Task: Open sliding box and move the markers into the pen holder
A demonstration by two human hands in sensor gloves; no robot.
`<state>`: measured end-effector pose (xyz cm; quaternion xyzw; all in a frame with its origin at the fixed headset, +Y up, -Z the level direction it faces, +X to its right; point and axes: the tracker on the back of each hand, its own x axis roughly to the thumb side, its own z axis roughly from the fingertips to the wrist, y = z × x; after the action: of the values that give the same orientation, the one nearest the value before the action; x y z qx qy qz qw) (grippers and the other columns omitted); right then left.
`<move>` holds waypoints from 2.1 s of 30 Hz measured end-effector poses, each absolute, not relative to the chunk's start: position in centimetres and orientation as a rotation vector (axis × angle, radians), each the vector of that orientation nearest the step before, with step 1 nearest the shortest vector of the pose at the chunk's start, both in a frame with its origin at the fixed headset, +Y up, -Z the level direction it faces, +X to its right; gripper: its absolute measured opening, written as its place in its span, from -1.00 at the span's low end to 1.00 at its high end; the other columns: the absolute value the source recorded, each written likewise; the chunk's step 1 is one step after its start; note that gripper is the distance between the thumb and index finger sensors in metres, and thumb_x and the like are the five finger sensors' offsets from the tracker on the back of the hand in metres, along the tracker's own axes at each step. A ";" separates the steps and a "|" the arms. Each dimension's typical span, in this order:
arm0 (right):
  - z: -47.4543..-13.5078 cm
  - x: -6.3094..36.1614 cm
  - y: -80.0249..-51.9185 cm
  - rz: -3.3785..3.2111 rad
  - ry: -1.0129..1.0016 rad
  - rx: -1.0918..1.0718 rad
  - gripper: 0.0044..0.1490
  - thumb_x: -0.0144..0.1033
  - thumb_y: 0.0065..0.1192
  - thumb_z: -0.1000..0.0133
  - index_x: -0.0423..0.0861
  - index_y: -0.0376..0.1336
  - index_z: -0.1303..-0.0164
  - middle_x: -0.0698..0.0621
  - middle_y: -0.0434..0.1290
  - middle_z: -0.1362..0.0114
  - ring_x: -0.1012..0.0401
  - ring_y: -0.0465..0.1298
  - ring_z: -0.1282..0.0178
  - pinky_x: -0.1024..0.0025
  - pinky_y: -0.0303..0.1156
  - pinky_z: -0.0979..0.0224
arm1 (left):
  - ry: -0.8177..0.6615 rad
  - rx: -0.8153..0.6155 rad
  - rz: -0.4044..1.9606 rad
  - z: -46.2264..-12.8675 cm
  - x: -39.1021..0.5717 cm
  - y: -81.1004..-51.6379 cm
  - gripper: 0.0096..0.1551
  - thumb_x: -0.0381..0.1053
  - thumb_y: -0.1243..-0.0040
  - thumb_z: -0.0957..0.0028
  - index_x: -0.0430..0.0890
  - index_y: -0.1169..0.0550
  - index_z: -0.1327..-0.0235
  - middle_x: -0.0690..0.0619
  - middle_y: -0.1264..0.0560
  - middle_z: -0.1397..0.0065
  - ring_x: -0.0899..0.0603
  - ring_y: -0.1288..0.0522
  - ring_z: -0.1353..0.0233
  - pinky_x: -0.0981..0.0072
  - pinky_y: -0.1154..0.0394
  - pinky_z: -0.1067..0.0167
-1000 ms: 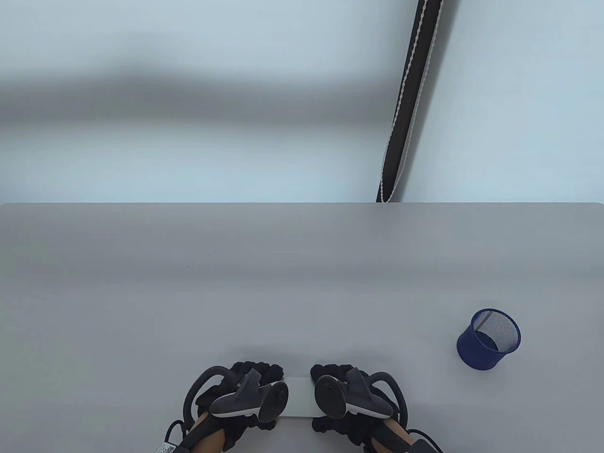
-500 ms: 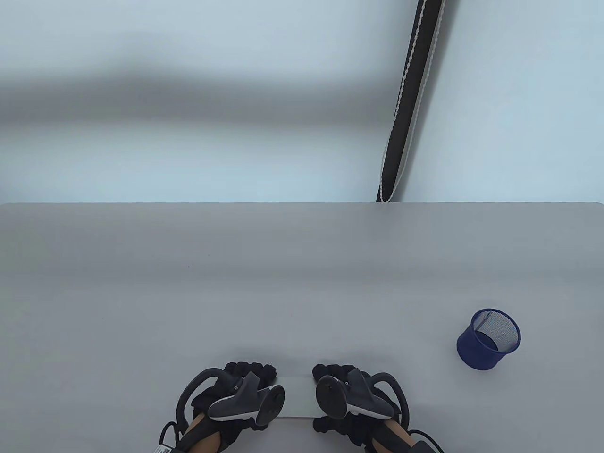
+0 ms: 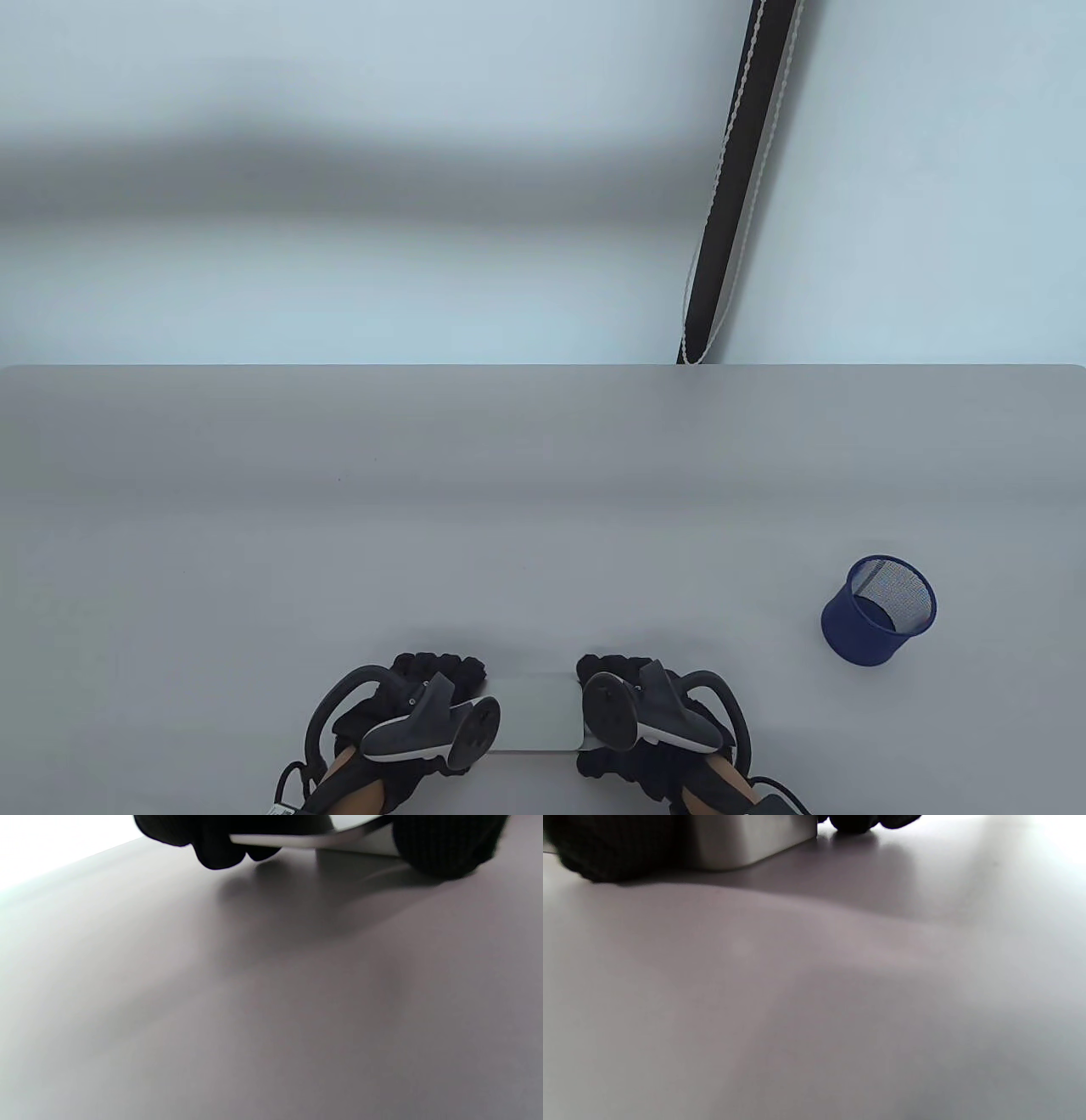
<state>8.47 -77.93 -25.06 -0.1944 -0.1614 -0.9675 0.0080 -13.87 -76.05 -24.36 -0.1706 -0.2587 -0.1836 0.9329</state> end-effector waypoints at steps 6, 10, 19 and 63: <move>-25.2 8.9 -77.8 -3.015 -0.530 -0.581 -0.01 0.34 0.09 0.09 0.14 -0.19 -0.40 0.04 -0.03 -0.56 0.02 0.07 -0.55 0.09 0.08 -0.57 | -0.527 -0.353 -0.396 -24.3 -13.9 -76.0 0.04 0.53 0.05 0.12 0.09 -0.02 -0.55 0.07 -0.19 -0.67 -0.10 -0.31 -0.62 0.06 -0.33 -0.59; -25.2 9.2 -77.8 -3.011 -0.541 -0.565 -0.02 0.34 0.08 0.08 0.14 -0.19 -0.40 0.05 -0.04 -0.57 0.04 0.06 -0.56 0.09 0.08 -0.57 | -0.525 -0.354 -0.396 -24.3 -14.0 -76.0 0.04 0.53 0.05 0.12 0.09 -0.02 -0.55 0.07 -0.19 -0.67 -0.10 -0.31 -0.62 0.06 -0.33 -0.59; -25.2 9.6 -77.6 -2.989 -0.573 -0.511 -0.03 0.33 0.07 0.07 0.15 -0.20 -0.40 0.05 -0.05 -0.57 0.04 0.05 -0.57 0.08 0.07 -0.57 | -0.518 -0.357 -0.410 -24.4 -14.3 -75.9 0.03 0.52 0.05 0.12 0.09 -0.02 -0.55 0.06 -0.19 -0.67 -0.10 -0.32 -0.62 0.06 -0.33 -0.59; -25.6 11.0 -77.2 -2.974 -0.695 -0.368 -0.02 0.34 0.05 0.04 0.15 -0.24 -0.40 0.02 -0.11 -0.59 0.01 0.00 -0.60 0.05 0.05 -0.59 | -0.493 -0.383 -0.465 -24.5 -15.0 -75.5 0.04 0.52 0.05 0.13 0.09 -0.01 -0.55 0.06 -0.19 -0.67 -0.10 -0.32 -0.62 0.07 -0.34 -0.59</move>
<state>11.00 -77.23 -25.61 -0.1195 -0.2258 -0.9663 0.0326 -15.03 -75.53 -24.54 -0.1869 -0.2403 -0.2266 0.9252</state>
